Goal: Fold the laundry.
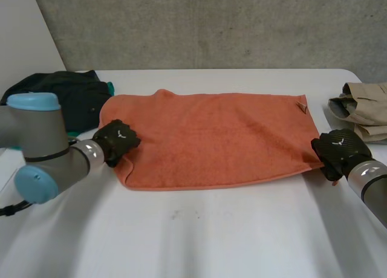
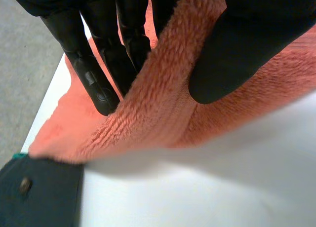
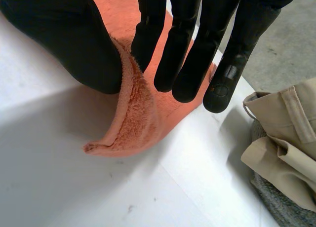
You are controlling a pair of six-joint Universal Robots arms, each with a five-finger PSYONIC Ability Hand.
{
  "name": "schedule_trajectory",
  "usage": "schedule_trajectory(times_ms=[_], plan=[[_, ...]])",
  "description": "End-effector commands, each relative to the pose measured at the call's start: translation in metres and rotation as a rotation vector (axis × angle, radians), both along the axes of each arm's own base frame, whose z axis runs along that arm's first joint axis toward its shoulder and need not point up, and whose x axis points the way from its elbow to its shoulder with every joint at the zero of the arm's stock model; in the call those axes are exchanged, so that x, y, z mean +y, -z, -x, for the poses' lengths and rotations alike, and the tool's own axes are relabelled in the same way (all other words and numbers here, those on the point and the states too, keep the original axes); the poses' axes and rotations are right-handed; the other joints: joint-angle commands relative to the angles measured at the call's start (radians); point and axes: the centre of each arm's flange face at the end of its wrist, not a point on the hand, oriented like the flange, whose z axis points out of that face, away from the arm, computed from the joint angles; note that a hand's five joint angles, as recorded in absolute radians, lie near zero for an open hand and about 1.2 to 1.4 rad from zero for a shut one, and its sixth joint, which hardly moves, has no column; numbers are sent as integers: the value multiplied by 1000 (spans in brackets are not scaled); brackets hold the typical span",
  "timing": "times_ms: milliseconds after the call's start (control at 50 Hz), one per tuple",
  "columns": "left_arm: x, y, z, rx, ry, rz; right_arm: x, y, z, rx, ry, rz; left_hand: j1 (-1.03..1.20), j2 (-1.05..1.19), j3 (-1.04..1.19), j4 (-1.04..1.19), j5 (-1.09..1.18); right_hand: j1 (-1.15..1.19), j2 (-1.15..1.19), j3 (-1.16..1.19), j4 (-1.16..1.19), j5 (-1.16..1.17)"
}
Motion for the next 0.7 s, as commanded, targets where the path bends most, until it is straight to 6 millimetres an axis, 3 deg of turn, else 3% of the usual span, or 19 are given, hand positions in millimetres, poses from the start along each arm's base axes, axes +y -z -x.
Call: schedule_trajectory(times_ms=[20,140,260,320,420,480,580,700], plan=[[43,-29,-34,-14,-91,-18,24,-24,4,193,-80,-51,256,203,215,202,233,398,217,209,209,225],[99,-56,-56,1,-174,-39,55,-40,24,388,-142,-198,256,203,215,202,233,398,217,209,209,225],[151,-59,-69,20,-255,-287,73,-43,39,480,-194,-317,256,203,215,202,233,398,217,209,209,225],[150,-58,-69,28,-253,-294,68,-45,41,496,-192,-289,256,203,215,202,233,398,217,209,209,225],[116,-55,-64,81,-256,-159,46,-43,40,509,-164,-189,256,203,215,202,233,398,217,209,209,225],[96,-55,-60,138,-270,-107,21,-37,33,502,-152,-111,256,203,215,202,233,398,217,209,209,225],[47,-50,-50,270,-302,-17,-11,-33,7,467,-128,23,256,203,215,202,233,398,217,209,209,225],[-5,-37,-33,310,-357,134,-59,-25,-25,476,-106,199,256,203,215,202,233,398,217,209,209,225]])
